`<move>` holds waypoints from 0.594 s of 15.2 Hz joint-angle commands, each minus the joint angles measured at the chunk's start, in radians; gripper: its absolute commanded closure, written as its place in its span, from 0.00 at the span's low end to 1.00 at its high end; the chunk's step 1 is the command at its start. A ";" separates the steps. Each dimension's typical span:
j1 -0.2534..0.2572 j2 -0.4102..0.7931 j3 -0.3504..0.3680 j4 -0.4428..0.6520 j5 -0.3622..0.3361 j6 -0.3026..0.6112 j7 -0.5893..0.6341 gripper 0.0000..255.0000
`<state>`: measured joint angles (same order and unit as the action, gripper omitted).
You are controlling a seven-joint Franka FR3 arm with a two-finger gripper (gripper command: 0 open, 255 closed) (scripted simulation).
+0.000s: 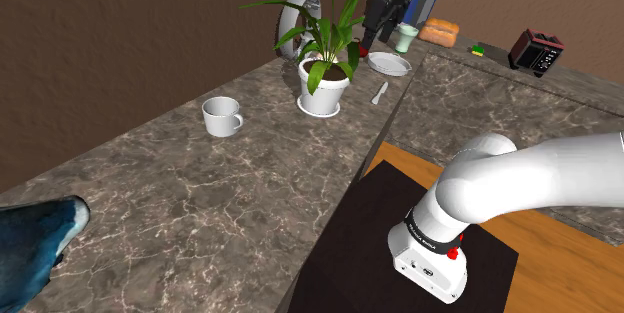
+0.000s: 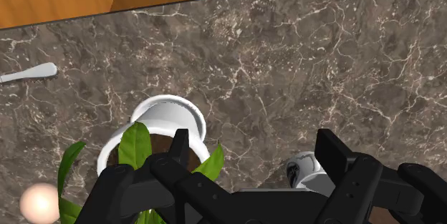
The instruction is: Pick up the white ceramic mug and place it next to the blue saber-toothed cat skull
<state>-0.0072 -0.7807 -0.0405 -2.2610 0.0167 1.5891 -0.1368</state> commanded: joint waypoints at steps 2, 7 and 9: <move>0.004 0.025 0.009 -0.003 0.006 0.025 0.009 0.00; 0.023 0.165 0.053 -0.001 0.032 0.146 0.053 0.00; 0.030 0.227 0.070 0.009 0.039 0.191 0.070 0.00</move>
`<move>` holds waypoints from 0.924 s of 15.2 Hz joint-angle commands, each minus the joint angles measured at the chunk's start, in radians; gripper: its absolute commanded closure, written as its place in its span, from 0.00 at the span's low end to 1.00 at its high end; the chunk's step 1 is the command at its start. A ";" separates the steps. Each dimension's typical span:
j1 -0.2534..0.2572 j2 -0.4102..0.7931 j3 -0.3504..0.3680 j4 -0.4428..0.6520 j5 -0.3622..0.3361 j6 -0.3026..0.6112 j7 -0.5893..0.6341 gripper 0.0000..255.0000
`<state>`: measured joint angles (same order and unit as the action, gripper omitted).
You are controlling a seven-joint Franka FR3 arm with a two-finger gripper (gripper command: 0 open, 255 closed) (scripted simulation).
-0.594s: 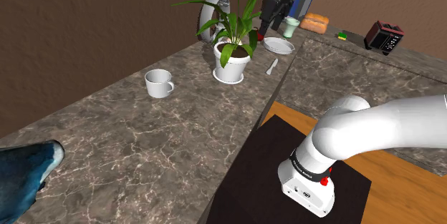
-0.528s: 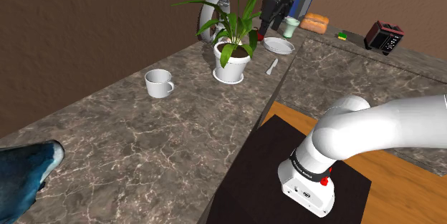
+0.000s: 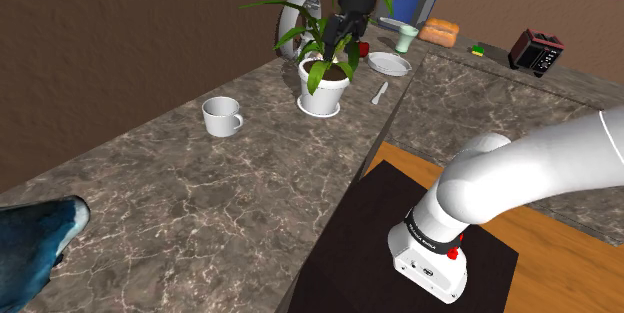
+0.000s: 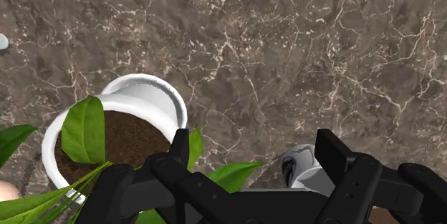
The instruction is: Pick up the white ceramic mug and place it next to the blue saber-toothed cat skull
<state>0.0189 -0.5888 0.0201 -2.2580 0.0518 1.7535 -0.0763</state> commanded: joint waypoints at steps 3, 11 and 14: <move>0.013 0.132 0.033 0.031 0.013 0.089 0.034 0.00; 0.036 0.412 0.091 0.150 0.012 0.223 0.104 0.00; 0.046 0.522 0.108 0.216 0.003 0.258 0.131 0.00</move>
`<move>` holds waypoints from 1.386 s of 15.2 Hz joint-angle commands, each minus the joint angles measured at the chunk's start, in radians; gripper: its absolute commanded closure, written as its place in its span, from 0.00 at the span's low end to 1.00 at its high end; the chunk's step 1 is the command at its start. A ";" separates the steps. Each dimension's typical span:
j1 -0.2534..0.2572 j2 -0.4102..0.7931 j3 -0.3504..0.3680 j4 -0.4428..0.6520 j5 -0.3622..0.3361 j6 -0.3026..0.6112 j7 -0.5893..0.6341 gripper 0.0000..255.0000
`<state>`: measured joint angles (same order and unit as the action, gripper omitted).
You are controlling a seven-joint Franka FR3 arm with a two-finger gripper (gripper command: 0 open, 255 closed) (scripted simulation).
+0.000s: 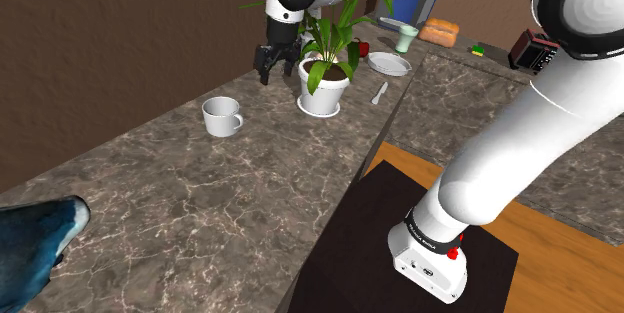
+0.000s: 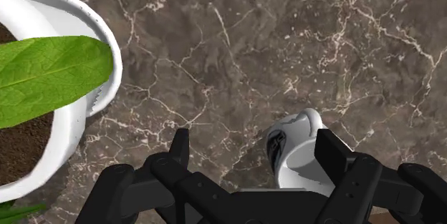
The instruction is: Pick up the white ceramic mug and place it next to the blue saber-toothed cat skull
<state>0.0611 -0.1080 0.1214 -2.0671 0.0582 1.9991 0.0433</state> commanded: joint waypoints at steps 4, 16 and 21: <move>0.020 0.192 0.024 0.130 -0.023 0.044 0.049 0.00; 0.064 0.486 0.036 0.328 -0.066 0.114 0.108 0.00; 0.065 0.501 0.035 0.314 -0.068 0.143 0.109 0.00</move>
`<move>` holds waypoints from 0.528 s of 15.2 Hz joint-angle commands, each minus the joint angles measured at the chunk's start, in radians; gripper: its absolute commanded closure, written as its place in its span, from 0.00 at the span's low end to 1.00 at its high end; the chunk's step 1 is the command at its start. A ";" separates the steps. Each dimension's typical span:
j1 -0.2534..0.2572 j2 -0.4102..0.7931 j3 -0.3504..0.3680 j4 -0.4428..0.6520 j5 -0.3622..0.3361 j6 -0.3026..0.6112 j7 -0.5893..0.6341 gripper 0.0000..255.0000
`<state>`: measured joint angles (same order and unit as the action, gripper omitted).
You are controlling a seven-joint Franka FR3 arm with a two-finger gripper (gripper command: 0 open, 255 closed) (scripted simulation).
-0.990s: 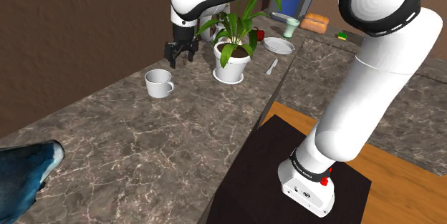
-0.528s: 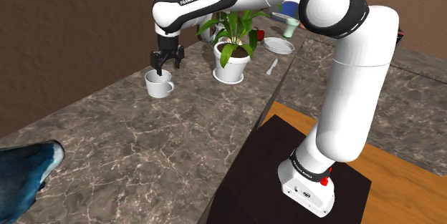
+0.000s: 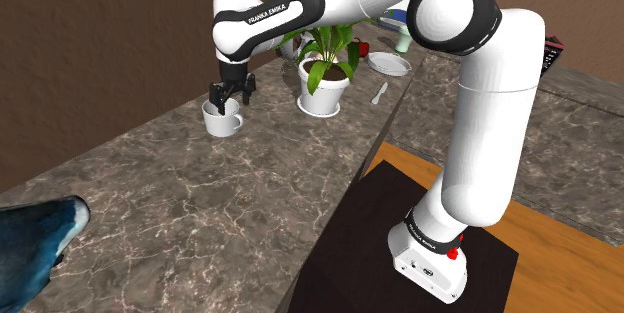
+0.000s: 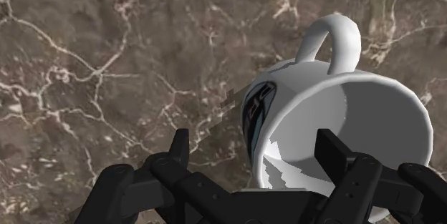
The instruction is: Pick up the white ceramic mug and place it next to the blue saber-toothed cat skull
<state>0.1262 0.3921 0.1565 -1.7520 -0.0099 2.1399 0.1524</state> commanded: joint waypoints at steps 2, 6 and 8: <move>0.000 0.001 0.000 -0.001 0.000 0.002 0.000 0.00; 0.000 0.001 0.000 -0.001 0.000 0.002 0.000 1.00; 0.000 0.001 0.000 -0.001 0.000 0.002 0.000 1.00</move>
<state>0.1264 0.3927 0.1565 -1.7529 -0.0101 2.1418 0.1526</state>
